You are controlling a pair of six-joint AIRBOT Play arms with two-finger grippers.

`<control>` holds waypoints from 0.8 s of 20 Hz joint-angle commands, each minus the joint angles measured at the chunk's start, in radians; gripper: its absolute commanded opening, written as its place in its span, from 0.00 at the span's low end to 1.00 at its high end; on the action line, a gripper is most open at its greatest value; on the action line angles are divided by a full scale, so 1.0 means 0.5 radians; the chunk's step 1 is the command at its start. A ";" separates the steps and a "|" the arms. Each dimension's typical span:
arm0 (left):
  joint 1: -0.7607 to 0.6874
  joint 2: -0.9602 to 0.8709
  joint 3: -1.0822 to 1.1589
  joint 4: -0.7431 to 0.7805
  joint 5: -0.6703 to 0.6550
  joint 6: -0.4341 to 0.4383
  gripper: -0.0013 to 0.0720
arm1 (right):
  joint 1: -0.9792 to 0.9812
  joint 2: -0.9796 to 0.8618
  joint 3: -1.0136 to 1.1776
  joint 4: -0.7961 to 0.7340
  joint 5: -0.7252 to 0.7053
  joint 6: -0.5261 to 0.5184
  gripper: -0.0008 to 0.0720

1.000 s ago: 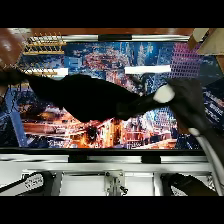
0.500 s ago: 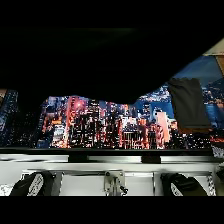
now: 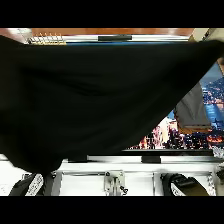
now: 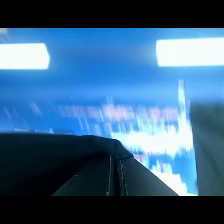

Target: Fold the shirts.

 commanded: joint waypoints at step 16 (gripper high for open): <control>-0.507 -1.879 0.005 0.060 -0.372 -0.204 0.16 | 0.002 -1.625 0.005 0.142 -0.633 0.439 0.34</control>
